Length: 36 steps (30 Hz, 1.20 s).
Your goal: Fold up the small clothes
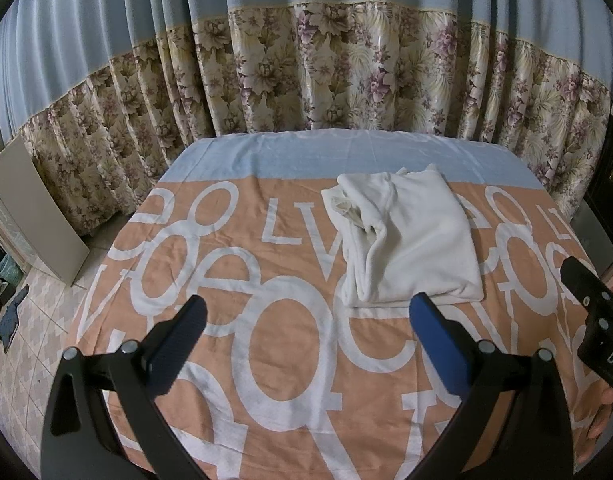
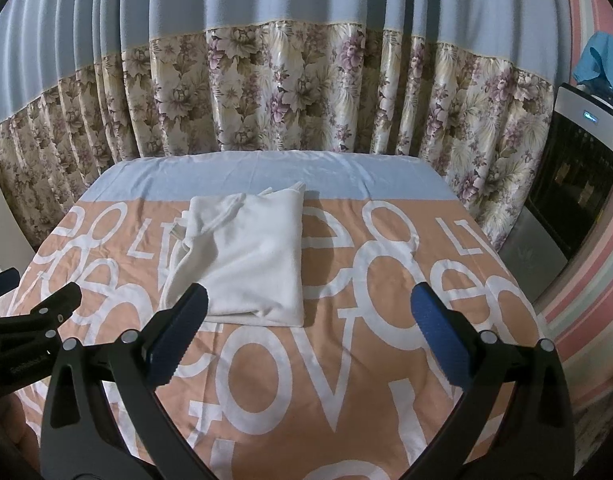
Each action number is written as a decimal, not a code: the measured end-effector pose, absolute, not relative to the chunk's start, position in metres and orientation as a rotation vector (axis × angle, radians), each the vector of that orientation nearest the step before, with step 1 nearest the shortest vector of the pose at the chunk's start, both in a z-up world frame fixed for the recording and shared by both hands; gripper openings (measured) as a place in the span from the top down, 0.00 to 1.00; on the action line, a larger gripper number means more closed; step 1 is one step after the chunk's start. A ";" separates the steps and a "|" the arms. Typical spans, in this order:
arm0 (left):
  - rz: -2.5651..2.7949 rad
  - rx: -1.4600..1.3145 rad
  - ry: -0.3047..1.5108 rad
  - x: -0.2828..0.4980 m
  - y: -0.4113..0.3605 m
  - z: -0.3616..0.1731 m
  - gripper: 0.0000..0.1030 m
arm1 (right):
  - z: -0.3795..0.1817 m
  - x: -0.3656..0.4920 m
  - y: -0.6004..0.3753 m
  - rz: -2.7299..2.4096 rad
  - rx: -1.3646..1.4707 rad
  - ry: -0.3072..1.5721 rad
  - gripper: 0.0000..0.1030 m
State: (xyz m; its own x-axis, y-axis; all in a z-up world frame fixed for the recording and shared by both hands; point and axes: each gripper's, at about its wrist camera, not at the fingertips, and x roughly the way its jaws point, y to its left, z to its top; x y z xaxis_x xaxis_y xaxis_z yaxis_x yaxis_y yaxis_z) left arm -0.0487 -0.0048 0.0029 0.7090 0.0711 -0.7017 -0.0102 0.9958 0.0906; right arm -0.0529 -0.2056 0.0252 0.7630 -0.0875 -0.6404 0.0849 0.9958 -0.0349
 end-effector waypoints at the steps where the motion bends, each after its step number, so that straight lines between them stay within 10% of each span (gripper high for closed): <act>1: 0.045 0.082 0.782 -0.049 -0.005 0.003 0.02 | 0.025 -0.053 -0.205 -0.095 -0.004 0.695 0.03; 36: 0.047 0.081 0.781 -0.049 -0.007 0.002 0.02 | 0.023 -0.054 -0.203 -0.092 -0.008 0.702 0.03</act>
State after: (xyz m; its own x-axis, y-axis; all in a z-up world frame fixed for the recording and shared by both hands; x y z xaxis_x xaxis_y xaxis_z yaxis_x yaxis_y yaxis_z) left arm -0.0490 -0.0067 0.0022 0.7092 0.0721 -0.7013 -0.0120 0.9958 0.0902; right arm -0.0538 -0.2028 0.0230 0.7595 -0.0873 -0.6447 0.0821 0.9959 -0.0381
